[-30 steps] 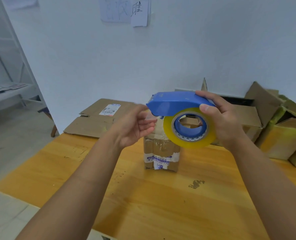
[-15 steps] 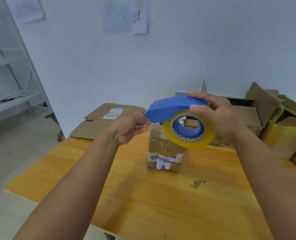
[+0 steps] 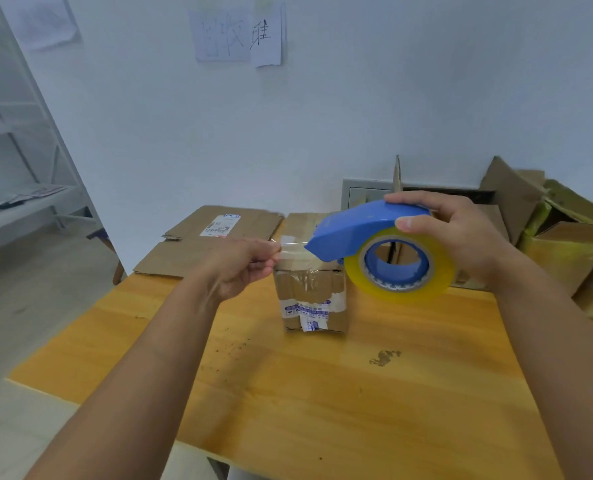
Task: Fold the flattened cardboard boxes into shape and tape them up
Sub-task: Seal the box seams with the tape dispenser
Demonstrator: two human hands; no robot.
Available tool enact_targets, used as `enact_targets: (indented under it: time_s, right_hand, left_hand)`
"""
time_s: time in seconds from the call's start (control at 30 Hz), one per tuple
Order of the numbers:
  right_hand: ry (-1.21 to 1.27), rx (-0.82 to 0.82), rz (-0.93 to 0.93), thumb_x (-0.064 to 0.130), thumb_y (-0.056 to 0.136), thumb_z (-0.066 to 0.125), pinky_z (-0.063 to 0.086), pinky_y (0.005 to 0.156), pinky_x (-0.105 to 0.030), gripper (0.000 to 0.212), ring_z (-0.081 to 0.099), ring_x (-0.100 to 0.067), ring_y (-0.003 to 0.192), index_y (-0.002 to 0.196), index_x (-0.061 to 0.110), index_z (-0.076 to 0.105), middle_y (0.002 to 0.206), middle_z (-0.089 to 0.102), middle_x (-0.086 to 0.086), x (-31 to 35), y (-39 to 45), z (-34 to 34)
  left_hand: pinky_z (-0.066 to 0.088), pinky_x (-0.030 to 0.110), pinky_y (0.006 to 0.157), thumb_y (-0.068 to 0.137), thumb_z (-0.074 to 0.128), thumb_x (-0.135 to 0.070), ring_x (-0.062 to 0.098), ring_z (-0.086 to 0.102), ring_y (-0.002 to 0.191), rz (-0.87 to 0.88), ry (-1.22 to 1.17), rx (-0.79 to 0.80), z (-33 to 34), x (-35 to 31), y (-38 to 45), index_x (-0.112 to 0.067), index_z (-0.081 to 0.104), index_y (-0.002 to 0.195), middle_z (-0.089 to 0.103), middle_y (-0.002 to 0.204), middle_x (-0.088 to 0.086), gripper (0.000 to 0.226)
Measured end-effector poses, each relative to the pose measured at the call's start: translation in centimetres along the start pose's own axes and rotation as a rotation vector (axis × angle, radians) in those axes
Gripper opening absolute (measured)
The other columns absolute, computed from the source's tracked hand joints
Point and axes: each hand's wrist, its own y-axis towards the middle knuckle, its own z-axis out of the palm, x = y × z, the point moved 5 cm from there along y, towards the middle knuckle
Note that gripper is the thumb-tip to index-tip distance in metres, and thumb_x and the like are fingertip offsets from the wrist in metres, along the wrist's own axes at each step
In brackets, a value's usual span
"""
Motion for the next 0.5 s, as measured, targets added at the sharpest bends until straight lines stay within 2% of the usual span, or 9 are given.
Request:
enact_targets:
  time_s: [0.13,0.27,0.4,0.5]
  right_hand:
    - [0.018,0.021,-0.017,0.038,0.083,0.075,0.055,0.082,-0.024,0.031,0.067,-0.008,0.1,0.113,0.042,0.071,0.114,0.069,0.013,-0.1,-0.1,0.3]
    - [-0.009,0.059,-0.036,0.046,0.079,0.068,0.052,0.075,-0.013,0.037,0.066,-0.004,0.099,0.116,0.043,0.07,0.109,0.069,0.021,0.6,0.4,1.0]
    - [-0.079,0.111,-0.041,0.049,0.078,0.066,0.05,0.076,-0.012,0.036,0.065,0.0,0.098,0.113,0.05,0.068,0.105,0.067,0.027,0.8,0.8,1.9]
    - [-0.113,0.124,-0.048,0.047,0.078,0.064,0.048,0.073,-0.006,0.034,0.064,0.003,0.098,0.111,0.051,0.067,0.104,0.066,0.033,0.7,0.9,2.3]
  left_hand:
    - [0.053,0.016,0.051,0.093,0.066,-0.01,0.004,0.057,0.052,0.036,-0.017,0.003,-0.5,0.4,-0.3,-0.003,0.07,0.09,0.065,0.067,0.002,0.009]
    - [0.054,0.016,0.05,0.091,0.067,-0.012,0.005,0.059,0.051,0.059,0.015,-0.023,-1.3,0.5,-0.7,-0.003,0.071,0.088,0.068,0.067,0.003,0.01]
    - [0.054,0.018,0.051,0.091,0.067,-0.011,0.007,0.06,0.054,0.036,0.039,-0.054,-1.9,1.6,-1.0,-0.001,0.072,0.096,0.07,0.07,0.005,0.012]
    - [0.054,0.018,0.052,0.091,0.067,-0.011,0.007,0.06,0.054,0.039,0.053,-0.089,-2.0,2.4,-1.1,-0.001,0.072,0.096,0.07,0.07,0.004,0.011]
